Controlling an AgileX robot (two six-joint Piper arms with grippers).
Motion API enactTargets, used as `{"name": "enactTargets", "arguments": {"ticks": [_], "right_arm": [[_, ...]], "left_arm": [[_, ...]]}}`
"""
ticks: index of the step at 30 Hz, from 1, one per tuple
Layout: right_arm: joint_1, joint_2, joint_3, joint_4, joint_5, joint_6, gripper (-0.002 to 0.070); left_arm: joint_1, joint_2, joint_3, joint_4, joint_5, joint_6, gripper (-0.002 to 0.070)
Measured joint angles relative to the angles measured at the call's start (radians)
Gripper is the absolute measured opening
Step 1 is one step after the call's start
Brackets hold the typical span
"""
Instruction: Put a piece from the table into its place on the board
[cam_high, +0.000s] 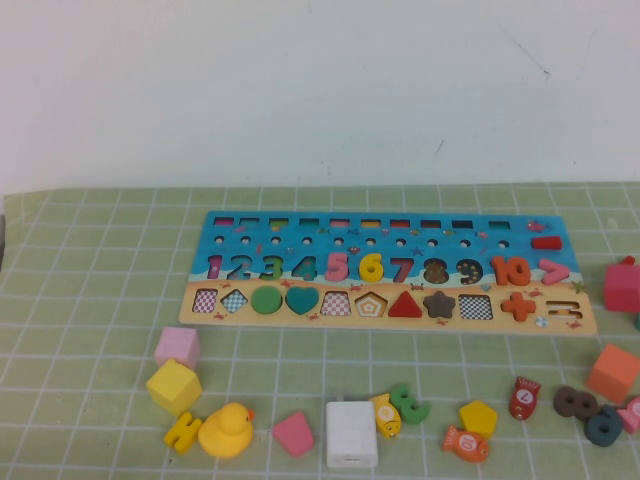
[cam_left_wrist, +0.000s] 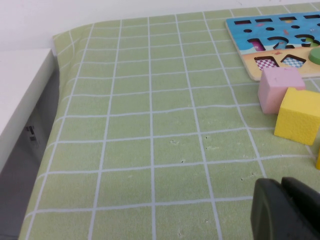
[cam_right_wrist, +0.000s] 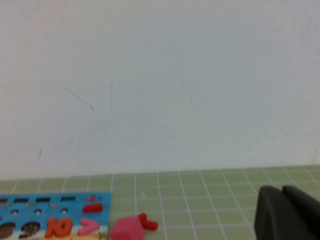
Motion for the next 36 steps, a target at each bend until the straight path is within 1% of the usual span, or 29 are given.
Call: {"name": "enactTargets", "arguments": {"ticks": [5, 7, 11, 15, 16, 22, 28, 36], "right_arm": [[0.000, -0.039, 0.137, 0.001, -0.013, 0.000, -0.0001], [0.000, -0.074, 0.203, 0.030, -0.013, 0.000, -0.0001], [0.000, -0.146, 0.357, 0.179, -0.013, -0.003, -0.0002], [-0.019, -0.155, 0.496, 0.307, 0.016, -0.003, -0.0002], [-0.026, -0.155, 0.509, 0.324, 0.034, -0.003, -0.0002], [-0.033, -0.156, 0.516, 0.380, 0.007, -0.007, -0.0002], [-0.033, -0.156, 0.531, 0.449, -0.071, -0.008, -0.0002], [-0.033, -0.156, 0.534, 0.459, -0.088, -0.008, -0.0002]], "left_arm": [[0.000, 0.000, 0.000, 0.002, 0.000, 0.000, -0.0002], [0.000, 0.000, 0.000, 0.002, 0.000, 0.000, -0.0002], [0.000, 0.000, 0.000, 0.002, 0.000, 0.000, -0.0002], [0.000, 0.000, 0.000, 0.002, 0.000, 0.000, -0.0002], [0.000, 0.000, 0.000, 0.002, 0.000, 0.000, -0.0002], [0.000, 0.000, 0.000, 0.003, 0.000, 0.000, -0.0002], [0.000, 0.000, 0.000, 0.003, 0.000, 0.000, -0.0002], [0.000, 0.000, 0.000, 0.003, 0.000, 0.000, -0.0002]]}}
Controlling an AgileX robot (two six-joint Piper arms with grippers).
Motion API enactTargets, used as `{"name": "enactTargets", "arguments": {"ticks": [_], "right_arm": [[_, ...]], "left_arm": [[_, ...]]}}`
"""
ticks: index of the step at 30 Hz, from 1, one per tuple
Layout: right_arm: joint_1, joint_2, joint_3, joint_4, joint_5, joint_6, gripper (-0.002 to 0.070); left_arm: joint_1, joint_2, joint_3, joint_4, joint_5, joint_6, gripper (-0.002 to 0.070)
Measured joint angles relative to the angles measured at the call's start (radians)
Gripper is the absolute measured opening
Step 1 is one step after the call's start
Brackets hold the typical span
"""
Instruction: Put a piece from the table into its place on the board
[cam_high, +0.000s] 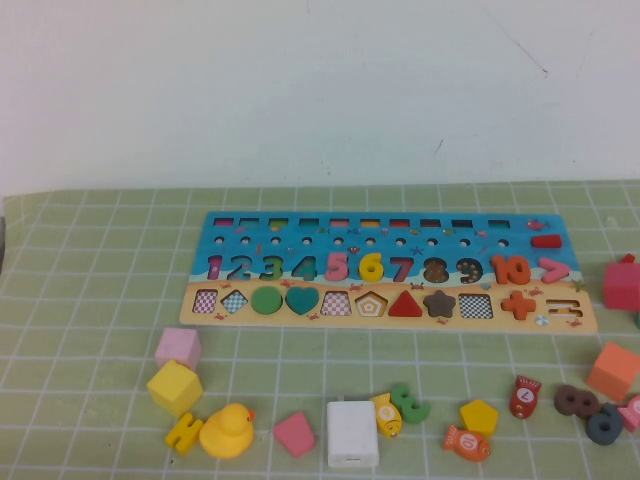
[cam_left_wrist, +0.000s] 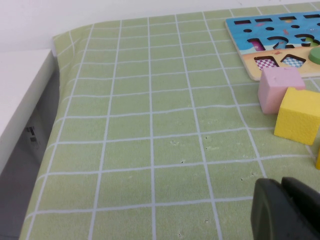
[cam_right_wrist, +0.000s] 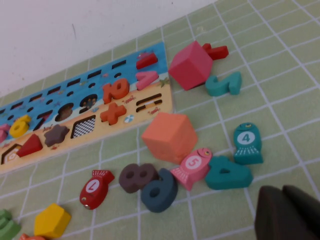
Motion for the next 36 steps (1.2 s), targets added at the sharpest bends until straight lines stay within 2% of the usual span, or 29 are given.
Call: {"name": "enactTargets", "arguments": {"ticks": [18, 24, 36], "right_arm": [[-0.025, 0.000, 0.000, -0.061, -0.002, -0.007, -0.0002], [-0.025, 0.000, 0.000, -0.059, -0.002, -0.168, -0.0002], [-0.025, 0.000, 0.000, -0.050, -0.002, -0.276, -0.0002]], "left_arm": [[0.000, 0.000, 0.000, 0.000, 0.000, 0.000, -0.0002], [0.000, 0.000, 0.000, 0.000, 0.000, 0.000, -0.0002], [0.000, 0.000, 0.000, 0.000, 0.000, 0.000, -0.0002]]}}
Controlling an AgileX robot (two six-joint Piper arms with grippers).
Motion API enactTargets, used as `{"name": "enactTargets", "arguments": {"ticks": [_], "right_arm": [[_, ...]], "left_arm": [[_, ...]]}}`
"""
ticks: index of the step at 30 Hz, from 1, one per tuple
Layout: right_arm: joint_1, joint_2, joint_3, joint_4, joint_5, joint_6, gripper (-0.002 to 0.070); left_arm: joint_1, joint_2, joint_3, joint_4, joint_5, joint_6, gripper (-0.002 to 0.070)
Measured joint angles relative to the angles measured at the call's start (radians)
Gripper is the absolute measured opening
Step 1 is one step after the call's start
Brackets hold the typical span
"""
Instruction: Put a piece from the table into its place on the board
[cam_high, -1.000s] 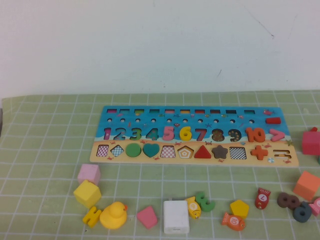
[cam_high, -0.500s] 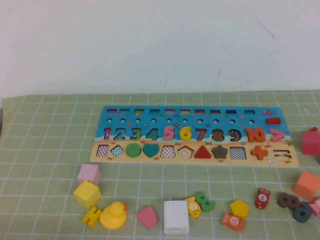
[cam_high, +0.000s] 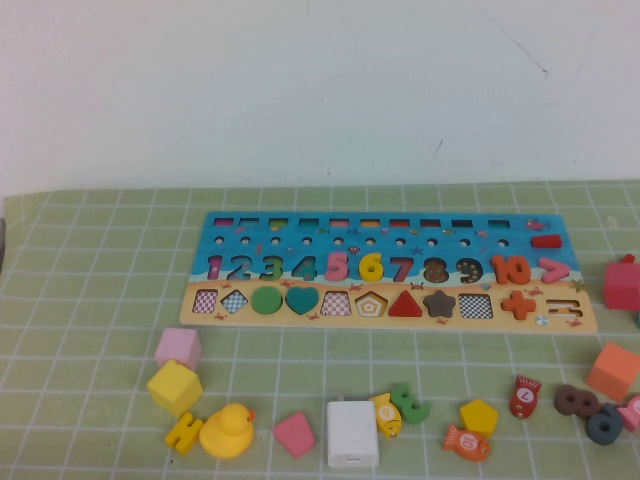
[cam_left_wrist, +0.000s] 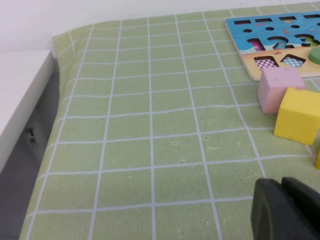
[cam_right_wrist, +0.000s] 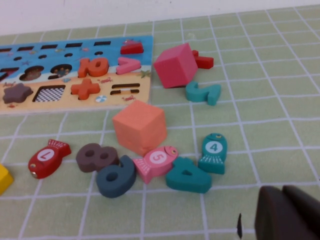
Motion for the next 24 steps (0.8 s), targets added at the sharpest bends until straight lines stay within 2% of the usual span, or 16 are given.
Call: {"name": "enactTargets", "arguments": {"ticks": [24], "right_arm": [[-0.001, 0.000, 0.000, -0.012, 0.000, -0.006, -0.0002]], "left_arm": [[0.000, 0.000, 0.000, 0.000, 0.000, 0.006, -0.0002]]}}
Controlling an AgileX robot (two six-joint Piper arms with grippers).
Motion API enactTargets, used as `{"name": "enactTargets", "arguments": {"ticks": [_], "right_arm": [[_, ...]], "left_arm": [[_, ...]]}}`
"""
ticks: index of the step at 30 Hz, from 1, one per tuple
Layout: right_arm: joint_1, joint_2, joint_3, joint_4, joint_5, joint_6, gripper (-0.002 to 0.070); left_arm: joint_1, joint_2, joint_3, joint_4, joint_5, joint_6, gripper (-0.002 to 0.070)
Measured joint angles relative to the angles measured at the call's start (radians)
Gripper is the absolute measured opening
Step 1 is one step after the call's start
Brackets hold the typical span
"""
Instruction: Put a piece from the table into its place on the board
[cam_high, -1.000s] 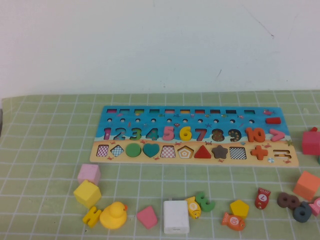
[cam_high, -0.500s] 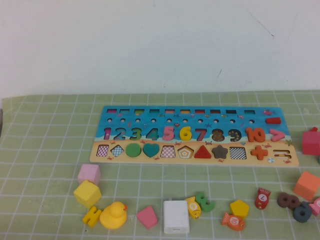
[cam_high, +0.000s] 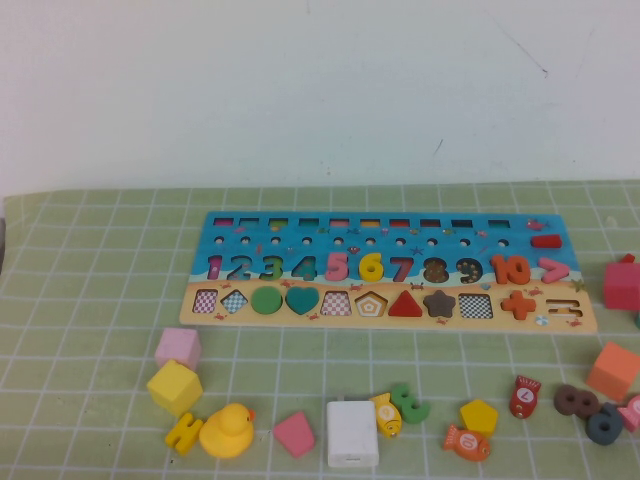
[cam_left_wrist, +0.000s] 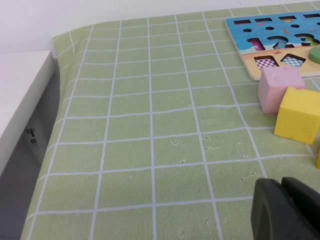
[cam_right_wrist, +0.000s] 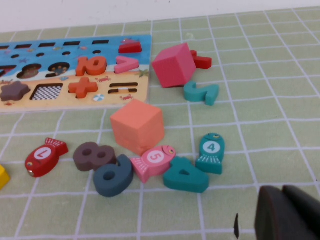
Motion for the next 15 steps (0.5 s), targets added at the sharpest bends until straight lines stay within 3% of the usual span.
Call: {"name": "enactTargets", "arguments": {"ticks": [15], "right_arm": [[0.000, 0.000, 0.000, -0.013, 0.000, 0.000, -0.0002]], "left_arm": [[0.000, 0.000, 0.000, 0.000, 0.000, -0.006, -0.0002]]}}
